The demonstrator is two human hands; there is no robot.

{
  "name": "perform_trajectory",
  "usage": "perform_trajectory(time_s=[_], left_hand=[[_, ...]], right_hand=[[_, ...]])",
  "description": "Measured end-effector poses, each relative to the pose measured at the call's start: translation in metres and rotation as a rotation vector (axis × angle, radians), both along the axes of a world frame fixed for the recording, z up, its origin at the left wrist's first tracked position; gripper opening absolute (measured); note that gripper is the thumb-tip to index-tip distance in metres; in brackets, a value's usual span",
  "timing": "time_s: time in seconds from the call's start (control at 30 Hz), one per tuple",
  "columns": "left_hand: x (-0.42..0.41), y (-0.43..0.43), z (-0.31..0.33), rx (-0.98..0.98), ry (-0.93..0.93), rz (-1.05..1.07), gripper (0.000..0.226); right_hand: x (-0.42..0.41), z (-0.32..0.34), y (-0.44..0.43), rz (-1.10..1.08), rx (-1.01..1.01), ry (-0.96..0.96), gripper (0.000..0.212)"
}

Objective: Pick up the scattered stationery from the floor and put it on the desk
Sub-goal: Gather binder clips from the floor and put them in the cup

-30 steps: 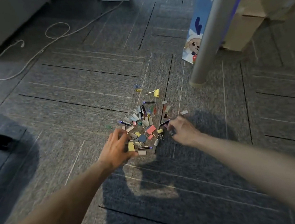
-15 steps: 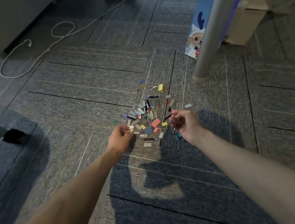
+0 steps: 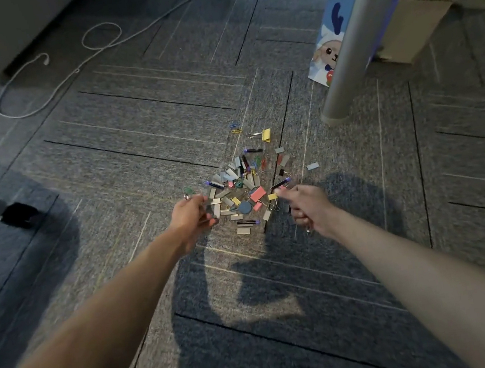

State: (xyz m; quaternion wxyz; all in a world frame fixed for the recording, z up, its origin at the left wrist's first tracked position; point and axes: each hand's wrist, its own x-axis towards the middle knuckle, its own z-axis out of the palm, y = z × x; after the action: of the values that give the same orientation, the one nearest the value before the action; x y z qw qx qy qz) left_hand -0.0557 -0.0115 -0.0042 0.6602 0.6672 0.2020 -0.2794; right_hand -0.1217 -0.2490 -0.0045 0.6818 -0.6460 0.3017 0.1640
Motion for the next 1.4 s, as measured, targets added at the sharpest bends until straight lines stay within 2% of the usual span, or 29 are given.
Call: perform_trajectory(time_s=[0.07, 0.13, 0.23, 0.3, 0.47, 0.57, 0.67, 0.87, 0.97, 1.07, 1.13, 1.2, 1.3, 1.4], left_hand=[[0.003, 0.002, -0.001, 0.319, -0.175, -0.202, 0.019], [0.004, 0.003, -0.002, 0.571, -0.345, -0.437, 0.021], [0.003, 0.001, -0.005, 0.764, -0.42, -0.676, 0.037], [0.004, -0.002, -0.011, 0.891, -0.475, -0.742, 0.045], [0.011, -0.011, -0.017, 1.046, -0.576, -0.812, 0.039], [0.015, -0.014, -0.018, 0.999, -0.579, -0.82, 0.03], [0.018, -0.012, -0.02, 0.893, -0.531, -0.787, 0.026], [0.019, -0.008, -0.009, 0.589, -0.285, -0.643, 0.021], [0.02, 0.0, -0.002, 0.381, -0.132, -0.534, 0.018], [0.018, 0.007, 0.001, 0.105, -0.042, -0.339, 0.025], [0.016, 0.009, 0.005, -0.12, 0.002, -0.213, 0.022], [0.015, 0.008, 0.007, -0.295, 0.036, -0.119, 0.021], [0.013, 0.004, 0.008, -0.276, 0.061, -0.08, 0.026], [0.011, -0.001, 0.008, -0.157, 0.068, -0.167, 0.024]], right_hand=[[0.001, -0.003, 0.0, 0.262, -0.49, -0.073, 0.026], [0.001, -0.003, 0.004, 0.438, -0.73, -0.19, 0.025], [0.005, -0.003, 0.014, 0.655, -0.804, -0.269, 0.037], [0.01, -0.002, 0.022, 0.747, -0.839, -0.302, 0.042], [0.026, -0.008, 0.038, 0.837, -0.971, -0.366, 0.043], [0.034, -0.007, 0.046, 0.891, -0.979, -0.3, 0.042], [0.038, -0.01, 0.051, 0.868, -0.957, -0.276, 0.023], [0.04, -0.02, 0.049, 0.866, -0.846, -0.266, 0.015], [0.042, -0.017, 0.049, 0.624, -0.536, -0.272, 0.014], [0.045, -0.004, 0.045, 0.299, -0.098, -0.235, 0.013], [0.043, 0.002, 0.041, 0.166, 0.153, -0.215, 0.013], [0.04, 0.006, 0.036, 0.095, 0.289, -0.219, 0.018], [0.038, 0.006, 0.029, 0.016, 0.373, -0.18, 0.024], [0.032, 0.003, 0.016, 0.015, 0.22, -0.087, 0.033]])
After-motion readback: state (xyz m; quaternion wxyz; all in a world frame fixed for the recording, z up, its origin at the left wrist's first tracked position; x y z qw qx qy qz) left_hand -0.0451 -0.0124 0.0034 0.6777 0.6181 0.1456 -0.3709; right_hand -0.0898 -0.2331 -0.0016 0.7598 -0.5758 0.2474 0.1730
